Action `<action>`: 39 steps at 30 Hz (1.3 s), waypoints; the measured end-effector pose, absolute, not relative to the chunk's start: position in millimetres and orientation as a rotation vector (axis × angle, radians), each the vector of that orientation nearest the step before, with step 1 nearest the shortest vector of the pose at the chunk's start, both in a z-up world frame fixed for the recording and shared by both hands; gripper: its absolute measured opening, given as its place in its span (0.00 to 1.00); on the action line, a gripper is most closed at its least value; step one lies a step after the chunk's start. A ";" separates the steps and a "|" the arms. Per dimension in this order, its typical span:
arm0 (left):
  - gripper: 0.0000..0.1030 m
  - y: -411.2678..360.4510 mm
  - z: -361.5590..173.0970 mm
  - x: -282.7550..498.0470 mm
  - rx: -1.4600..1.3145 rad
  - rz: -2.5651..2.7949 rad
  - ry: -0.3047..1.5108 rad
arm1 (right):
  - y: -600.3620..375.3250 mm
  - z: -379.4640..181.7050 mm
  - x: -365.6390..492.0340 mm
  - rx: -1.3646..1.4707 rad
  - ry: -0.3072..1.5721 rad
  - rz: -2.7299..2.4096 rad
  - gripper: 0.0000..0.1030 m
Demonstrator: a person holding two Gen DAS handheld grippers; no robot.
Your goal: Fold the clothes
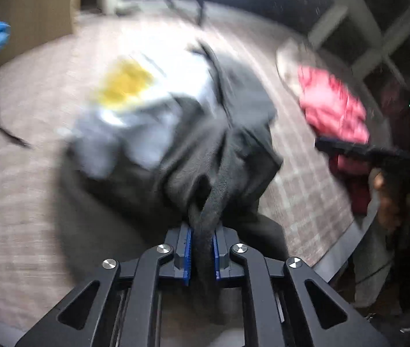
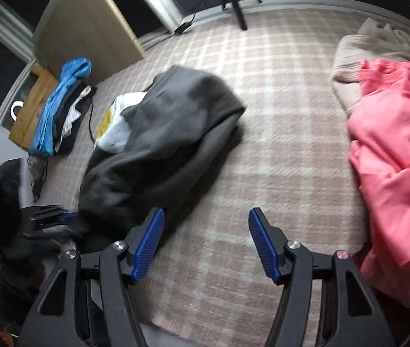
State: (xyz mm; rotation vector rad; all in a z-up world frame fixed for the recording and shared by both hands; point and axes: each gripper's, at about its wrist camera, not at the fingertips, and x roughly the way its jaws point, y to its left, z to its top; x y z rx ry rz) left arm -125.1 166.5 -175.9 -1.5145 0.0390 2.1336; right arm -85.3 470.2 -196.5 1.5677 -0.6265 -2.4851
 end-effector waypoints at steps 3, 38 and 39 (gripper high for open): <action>0.09 102.3 -120.4 -133.5 -1.415 2.376 0.032 | 475.4 -197.3 -91.8 1.554 -0.653 -2.496 0.58; 0.05 -60.7 111.1 -185.2 -0.729 2.694 0.043 | 396.7 148.2 -90.3 0.490 -0.187 -2.950 0.05; 0.05 -60.4 112.5 -183.4 -0.722 2.689 0.045 | 396.5 147.3 -85.9 0.497 -0.182 -2.959 0.05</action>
